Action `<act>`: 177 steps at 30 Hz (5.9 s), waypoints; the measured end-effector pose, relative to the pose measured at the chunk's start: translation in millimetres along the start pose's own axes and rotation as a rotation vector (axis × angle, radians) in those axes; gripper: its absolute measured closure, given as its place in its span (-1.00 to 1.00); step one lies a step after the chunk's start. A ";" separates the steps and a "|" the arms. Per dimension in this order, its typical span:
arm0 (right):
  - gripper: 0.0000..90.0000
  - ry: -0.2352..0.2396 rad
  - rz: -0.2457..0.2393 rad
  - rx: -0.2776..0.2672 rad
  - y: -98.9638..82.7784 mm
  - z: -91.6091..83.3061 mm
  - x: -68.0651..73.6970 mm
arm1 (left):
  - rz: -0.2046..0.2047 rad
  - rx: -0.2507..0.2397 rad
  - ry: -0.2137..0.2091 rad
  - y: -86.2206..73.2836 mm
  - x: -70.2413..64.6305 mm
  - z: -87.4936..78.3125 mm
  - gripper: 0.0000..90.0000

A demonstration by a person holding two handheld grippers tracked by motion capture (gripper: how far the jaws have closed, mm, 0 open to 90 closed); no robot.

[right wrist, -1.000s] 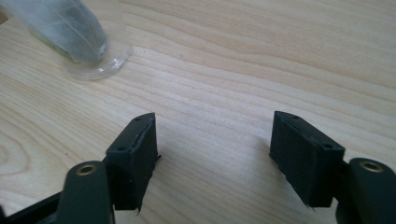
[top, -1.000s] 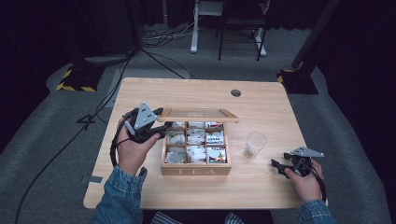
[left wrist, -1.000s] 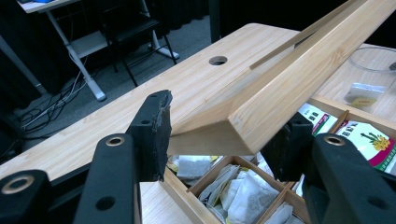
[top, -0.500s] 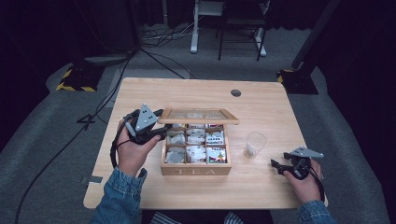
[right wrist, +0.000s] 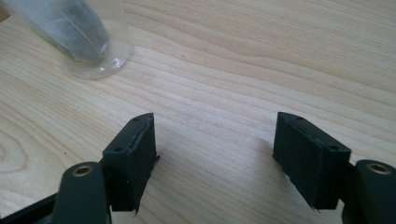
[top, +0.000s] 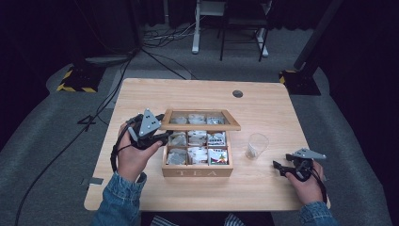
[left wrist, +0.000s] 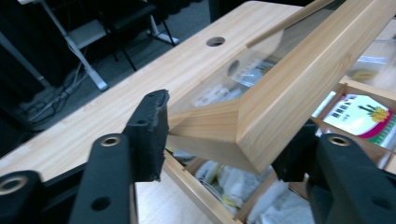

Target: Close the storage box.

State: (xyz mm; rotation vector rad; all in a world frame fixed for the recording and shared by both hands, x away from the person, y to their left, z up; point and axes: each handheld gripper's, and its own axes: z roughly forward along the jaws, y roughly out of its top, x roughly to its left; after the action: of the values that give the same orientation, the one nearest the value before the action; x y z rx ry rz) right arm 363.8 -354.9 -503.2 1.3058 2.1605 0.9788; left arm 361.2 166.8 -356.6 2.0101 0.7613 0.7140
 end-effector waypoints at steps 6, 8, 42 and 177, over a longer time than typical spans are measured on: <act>-0.33 0.000 0.000 0.000 0.0 0.0 0.0 | 0.026 0.029 -0.005 -3.7 -8.1 -2.2 -0.08; -0.33 0.000 -0.001 0.000 0.0 0.0 0.0 | 0.038 0.039 -0.008 -4.4 -11.2 -3.3 -0.10; -0.34 0.002 -0.007 0.001 0.0 0.0 0.4 | 0.176 0.199 -0.066 -15.7 -37.1 -1.1 -0.32; -0.38 0.004 -0.005 0.001 1.3 2.0 0.2 | -0.267 0.416 0.054 -153.0 70.8 41.6 -0.56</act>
State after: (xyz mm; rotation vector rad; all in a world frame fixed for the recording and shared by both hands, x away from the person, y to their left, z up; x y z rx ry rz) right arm 365.8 -353.6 -503.6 1.2994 2.1660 0.9795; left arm 399.4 266.9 -493.1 2.1999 1.2660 0.4818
